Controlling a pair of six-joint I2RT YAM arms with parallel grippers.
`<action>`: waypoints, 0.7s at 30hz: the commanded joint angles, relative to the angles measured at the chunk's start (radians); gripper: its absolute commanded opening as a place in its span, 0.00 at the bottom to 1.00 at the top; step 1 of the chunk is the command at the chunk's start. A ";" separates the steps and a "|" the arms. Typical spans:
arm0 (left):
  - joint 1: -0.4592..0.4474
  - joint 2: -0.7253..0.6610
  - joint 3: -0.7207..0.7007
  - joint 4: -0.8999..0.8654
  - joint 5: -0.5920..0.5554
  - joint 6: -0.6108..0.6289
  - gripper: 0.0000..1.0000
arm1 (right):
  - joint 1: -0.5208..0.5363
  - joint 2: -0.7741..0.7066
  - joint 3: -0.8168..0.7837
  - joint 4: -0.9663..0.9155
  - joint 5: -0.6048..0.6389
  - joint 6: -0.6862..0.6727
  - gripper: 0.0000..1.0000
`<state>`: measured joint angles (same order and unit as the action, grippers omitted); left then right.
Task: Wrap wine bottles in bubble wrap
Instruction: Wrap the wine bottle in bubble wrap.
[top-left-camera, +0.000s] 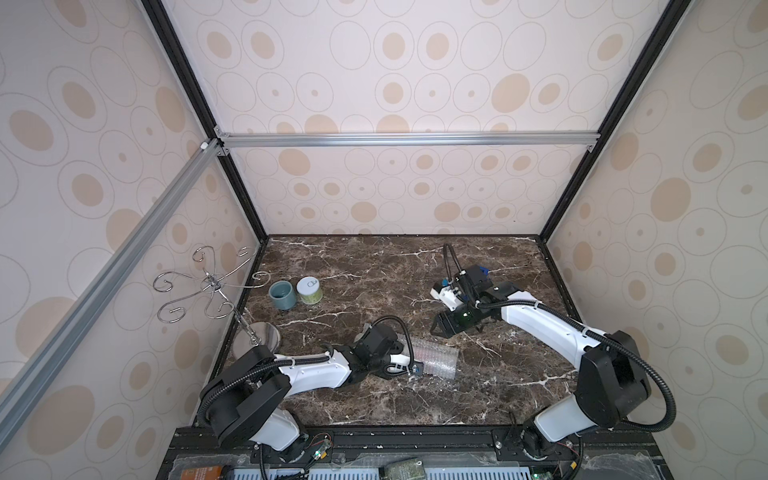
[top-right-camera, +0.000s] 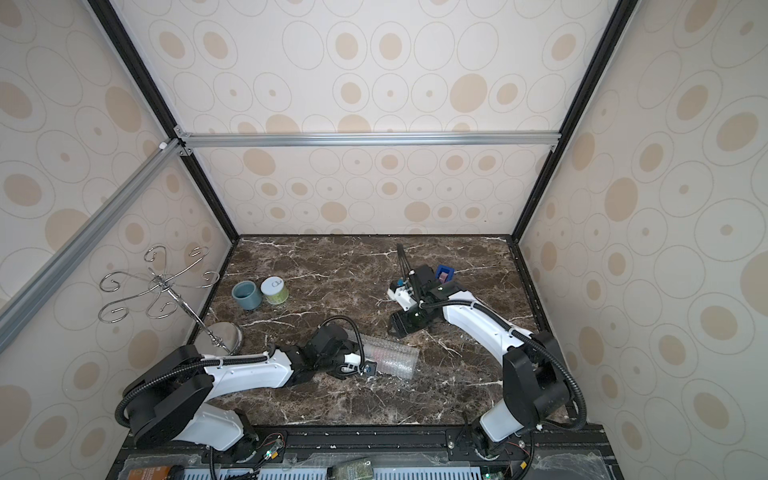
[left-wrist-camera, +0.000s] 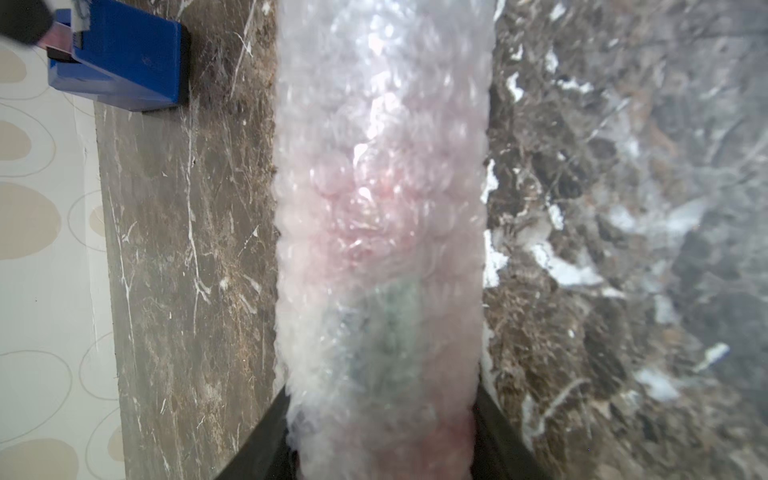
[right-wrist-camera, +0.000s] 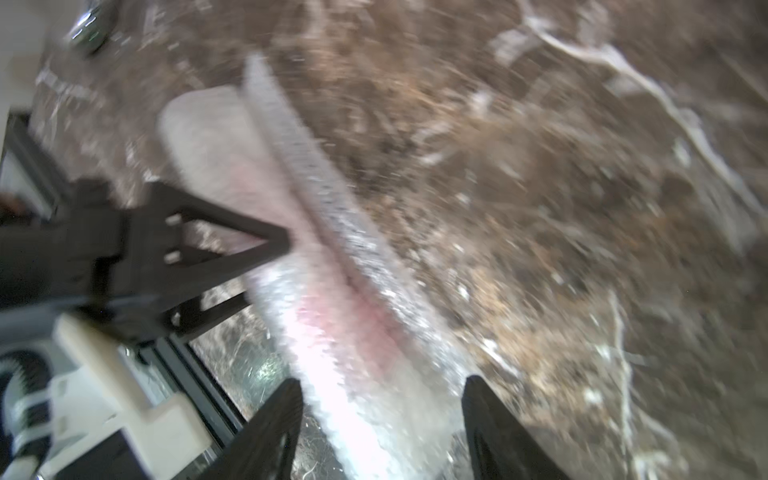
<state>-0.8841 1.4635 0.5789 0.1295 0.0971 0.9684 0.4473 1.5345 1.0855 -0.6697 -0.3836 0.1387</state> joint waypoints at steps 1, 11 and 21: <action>-0.030 0.001 0.009 -0.145 0.038 -0.024 0.30 | -0.018 -0.023 -0.113 -0.002 0.046 0.293 0.62; -0.063 0.029 0.042 -0.220 0.034 -0.080 0.23 | -0.019 -0.013 -0.263 0.136 0.103 0.417 0.61; -0.079 0.027 0.045 -0.251 0.040 -0.096 0.16 | -0.019 0.108 -0.256 0.214 0.052 0.419 0.52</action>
<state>-0.9344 1.4662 0.6273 0.0193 0.0719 0.8783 0.4244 1.5993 0.8463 -0.4728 -0.3264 0.5369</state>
